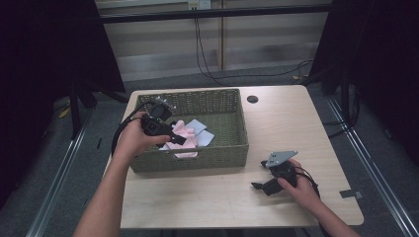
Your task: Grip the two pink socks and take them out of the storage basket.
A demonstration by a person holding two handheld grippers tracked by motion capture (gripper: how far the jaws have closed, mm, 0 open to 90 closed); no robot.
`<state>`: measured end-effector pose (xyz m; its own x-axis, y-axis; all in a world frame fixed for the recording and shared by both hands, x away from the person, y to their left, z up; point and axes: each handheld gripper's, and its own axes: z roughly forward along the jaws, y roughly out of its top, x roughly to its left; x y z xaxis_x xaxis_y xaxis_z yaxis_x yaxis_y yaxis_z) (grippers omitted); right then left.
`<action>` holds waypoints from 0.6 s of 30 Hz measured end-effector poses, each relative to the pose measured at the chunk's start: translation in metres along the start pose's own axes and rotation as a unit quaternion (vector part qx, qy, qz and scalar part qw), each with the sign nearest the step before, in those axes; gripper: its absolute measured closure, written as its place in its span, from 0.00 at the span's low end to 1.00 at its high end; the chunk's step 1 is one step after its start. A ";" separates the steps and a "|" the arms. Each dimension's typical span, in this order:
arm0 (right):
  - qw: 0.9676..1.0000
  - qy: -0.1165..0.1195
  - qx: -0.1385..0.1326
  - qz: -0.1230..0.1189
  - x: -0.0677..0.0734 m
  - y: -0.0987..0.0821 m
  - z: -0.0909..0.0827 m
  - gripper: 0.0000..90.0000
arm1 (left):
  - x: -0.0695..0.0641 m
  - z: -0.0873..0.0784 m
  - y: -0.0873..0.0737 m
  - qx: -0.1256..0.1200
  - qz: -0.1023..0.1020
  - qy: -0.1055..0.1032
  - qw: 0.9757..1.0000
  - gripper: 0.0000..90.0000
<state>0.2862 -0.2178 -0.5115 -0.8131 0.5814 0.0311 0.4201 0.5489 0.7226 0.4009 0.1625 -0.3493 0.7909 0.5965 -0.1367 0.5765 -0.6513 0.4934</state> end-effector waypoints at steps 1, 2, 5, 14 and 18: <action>1.000 0.000 0.000 0.000 0.000 0.000 0.000 0.12 | 0.004 0.001 0.001 0.002 -0.008 0.002 1.000 0.31; 1.000 0.000 0.000 0.000 0.000 0.000 0.000 0.12 | 0.004 0.001 0.001 0.002 -0.008 0.002 1.000 0.31; 1.000 -0.001 -0.001 -0.002 0.000 0.000 0.000 0.12 | 0.013 0.006 0.003 0.014 -0.013 0.014 1.000 0.31; 1.000 0.000 -0.001 -0.001 0.000 0.000 0.000 0.12 | 0.028 0.025 0.008 0.036 -0.023 0.031 0.999 0.35; 1.000 -0.001 -0.001 -0.002 0.000 0.000 0.000 0.12 | 0.034 0.033 0.010 0.045 -0.025 0.036 0.998 0.40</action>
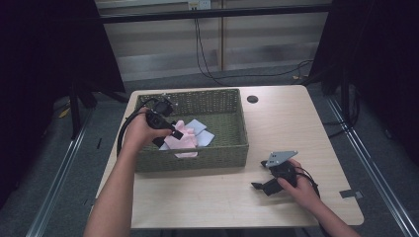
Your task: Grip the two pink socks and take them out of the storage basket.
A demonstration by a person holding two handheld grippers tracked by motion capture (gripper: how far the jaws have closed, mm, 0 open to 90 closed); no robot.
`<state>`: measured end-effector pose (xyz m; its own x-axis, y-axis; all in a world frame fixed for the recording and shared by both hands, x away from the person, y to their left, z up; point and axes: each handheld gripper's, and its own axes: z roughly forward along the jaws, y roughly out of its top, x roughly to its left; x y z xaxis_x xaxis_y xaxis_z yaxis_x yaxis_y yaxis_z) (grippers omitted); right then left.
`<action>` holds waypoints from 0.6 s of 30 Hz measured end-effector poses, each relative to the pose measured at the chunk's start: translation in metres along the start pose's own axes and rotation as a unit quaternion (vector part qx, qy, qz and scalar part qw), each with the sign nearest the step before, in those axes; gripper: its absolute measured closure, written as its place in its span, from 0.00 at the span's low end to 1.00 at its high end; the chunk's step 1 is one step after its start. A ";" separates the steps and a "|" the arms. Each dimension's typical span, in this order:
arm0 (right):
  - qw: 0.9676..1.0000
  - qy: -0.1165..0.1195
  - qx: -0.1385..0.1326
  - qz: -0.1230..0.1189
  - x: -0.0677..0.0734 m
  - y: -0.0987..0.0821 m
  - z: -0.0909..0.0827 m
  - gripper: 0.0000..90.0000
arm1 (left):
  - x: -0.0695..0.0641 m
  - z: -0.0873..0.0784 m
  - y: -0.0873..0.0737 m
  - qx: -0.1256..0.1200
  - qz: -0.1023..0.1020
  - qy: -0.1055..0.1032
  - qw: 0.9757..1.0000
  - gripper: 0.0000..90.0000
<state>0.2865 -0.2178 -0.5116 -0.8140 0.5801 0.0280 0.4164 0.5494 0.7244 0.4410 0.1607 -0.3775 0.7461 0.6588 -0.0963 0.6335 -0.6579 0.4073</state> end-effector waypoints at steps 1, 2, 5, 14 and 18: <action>1.000 0.000 0.000 0.000 0.000 0.000 0.000 0.12 | 0.001 0.002 0.001 0.003 0.001 0.000 1.000 0.43; 1.000 0.000 0.000 0.000 0.000 0.000 0.000 0.12 | 0.001 0.002 0.001 0.003 0.001 0.000 1.000 0.45; 1.000 0.000 0.000 0.000 0.000 0.000 0.000 0.12 | 0.003 0.010 0.003 0.015 0.005 -0.007 1.000 0.46; 1.000 0.000 0.000 0.000 0.000 0.000 0.000 0.12 | 0.009 0.027 0.006 0.041 0.001 -0.011 0.999 0.57; 1.000 0.000 0.000 0.000 0.000 0.000 0.000 0.12 | 0.010 0.033 0.007 0.050 0.004 -0.014 0.999 0.59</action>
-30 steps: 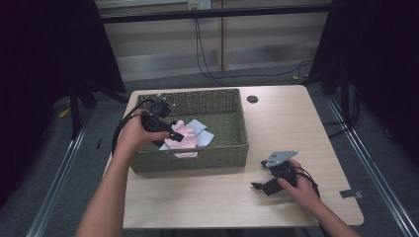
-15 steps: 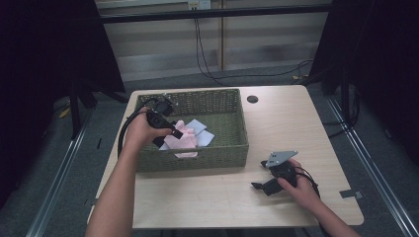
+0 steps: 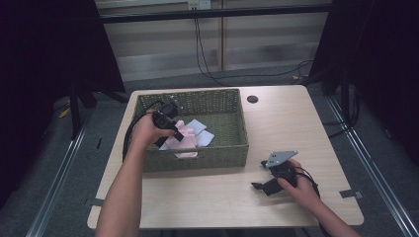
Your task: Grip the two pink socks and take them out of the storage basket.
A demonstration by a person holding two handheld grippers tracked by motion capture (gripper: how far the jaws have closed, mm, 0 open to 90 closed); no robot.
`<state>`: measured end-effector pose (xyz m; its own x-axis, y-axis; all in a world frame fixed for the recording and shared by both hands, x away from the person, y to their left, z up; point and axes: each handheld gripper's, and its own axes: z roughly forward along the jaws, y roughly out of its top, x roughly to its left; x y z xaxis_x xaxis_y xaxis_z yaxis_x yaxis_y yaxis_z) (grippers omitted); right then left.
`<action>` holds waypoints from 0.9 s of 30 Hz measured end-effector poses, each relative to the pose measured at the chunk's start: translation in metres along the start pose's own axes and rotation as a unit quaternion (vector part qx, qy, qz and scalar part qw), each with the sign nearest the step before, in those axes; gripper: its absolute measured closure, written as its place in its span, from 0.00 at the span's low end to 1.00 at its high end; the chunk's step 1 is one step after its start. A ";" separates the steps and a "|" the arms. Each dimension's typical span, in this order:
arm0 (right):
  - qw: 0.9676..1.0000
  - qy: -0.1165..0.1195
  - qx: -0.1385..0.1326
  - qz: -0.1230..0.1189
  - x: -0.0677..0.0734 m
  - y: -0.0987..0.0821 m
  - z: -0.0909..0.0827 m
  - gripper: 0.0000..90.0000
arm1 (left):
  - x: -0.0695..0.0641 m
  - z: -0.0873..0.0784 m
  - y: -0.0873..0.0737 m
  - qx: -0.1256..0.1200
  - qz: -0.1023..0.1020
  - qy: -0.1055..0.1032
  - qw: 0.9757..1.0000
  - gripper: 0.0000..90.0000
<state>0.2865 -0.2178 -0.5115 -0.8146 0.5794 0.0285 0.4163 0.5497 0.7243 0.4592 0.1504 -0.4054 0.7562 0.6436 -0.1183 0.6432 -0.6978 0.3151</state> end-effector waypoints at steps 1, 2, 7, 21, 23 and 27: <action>1.000 0.000 0.000 0.000 0.000 0.000 0.000 0.12 | 0.000 0.001 0.000 0.004 0.003 -0.002 1.000 0.61; 1.000 0.000 0.000 0.000 0.000 0.000 0.000 0.12 | 0.000 0.004 0.001 0.006 0.001 -0.004 1.000 0.61; 1.000 -0.003 -0.001 -0.001 0.000 0.000 0.000 0.12 | 0.000 0.011 0.001 0.016 0.002 -0.003 1.000 0.66; 1.000 0.000 0.000 0.000 0.000 0.000 0.000 0.12 | 0.002 0.007 0.003 0.059 -0.002 0.002 0.998 0.98; 1.000 0.000 0.000 0.000 0.000 0.000 0.000 0.12 | 0.002 0.000 0.003 0.053 -0.007 -0.004 0.999 0.98; 1.000 -0.002 -0.001 -0.002 0.000 0.000 0.000 0.12 | -0.001 -0.020 0.003 0.039 -0.027 -0.013 0.999 0.98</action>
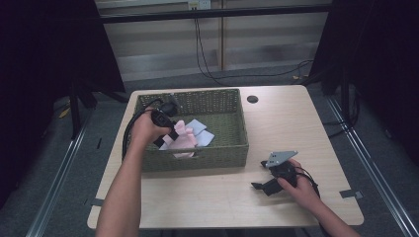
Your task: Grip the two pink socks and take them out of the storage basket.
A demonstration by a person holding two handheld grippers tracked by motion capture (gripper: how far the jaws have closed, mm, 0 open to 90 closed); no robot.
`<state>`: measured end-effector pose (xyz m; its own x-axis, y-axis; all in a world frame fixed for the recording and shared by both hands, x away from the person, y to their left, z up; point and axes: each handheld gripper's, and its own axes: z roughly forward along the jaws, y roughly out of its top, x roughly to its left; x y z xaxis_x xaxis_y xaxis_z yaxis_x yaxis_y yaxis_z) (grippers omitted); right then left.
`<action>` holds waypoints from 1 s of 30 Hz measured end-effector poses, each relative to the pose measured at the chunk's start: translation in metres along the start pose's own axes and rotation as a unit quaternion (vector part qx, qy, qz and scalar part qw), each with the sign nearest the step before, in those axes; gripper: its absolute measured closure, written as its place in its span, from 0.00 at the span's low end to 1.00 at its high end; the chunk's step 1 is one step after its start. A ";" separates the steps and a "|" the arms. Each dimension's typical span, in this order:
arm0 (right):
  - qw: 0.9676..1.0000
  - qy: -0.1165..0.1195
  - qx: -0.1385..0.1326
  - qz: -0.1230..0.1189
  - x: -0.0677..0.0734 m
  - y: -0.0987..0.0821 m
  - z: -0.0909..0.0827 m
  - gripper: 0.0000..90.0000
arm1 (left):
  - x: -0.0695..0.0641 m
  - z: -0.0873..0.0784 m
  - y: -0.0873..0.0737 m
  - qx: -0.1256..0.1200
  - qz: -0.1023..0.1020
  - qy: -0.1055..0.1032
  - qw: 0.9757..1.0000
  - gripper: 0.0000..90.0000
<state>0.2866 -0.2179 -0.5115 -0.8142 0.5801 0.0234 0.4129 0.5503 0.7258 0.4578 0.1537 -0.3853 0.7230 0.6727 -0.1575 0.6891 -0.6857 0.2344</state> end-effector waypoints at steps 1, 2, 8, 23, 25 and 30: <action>1.000 0.001 0.001 0.001 0.000 0.000 0.000 0.12 | 0.000 -0.004 0.000 -0.002 -0.001 -0.001 1.000 0.98; 1.000 0.002 0.001 0.001 0.000 0.000 0.000 0.12 | -0.001 -0.009 0.000 -0.006 -0.004 -0.002 1.000 0.98; 1.000 0.000 0.000 0.001 0.000 0.000 0.000 0.12 | -0.004 -0.033 -0.001 -0.017 -0.013 -0.012 1.000 0.98; 1.000 0.000 0.000 0.000 0.000 0.000 0.000 0.12 | -0.013 -0.081 0.000 -0.042 -0.020 -0.035 0.998 0.98; 1.000 0.000 0.000 0.000 0.000 0.000 0.000 0.12 | -0.015 -0.085 -0.001 -0.045 -0.021 -0.034 0.998 0.98; 1.000 0.000 0.000 0.000 0.000 0.000 0.000 0.12 | -0.019 -0.096 -0.002 -0.049 -0.014 -0.033 0.998 0.98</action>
<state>0.2866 -0.2179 -0.5114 -0.8137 0.5808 0.0231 0.4135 0.5506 0.7252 0.4380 0.1691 -0.2906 0.7077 0.6691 -0.2268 0.7030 -0.6348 0.3207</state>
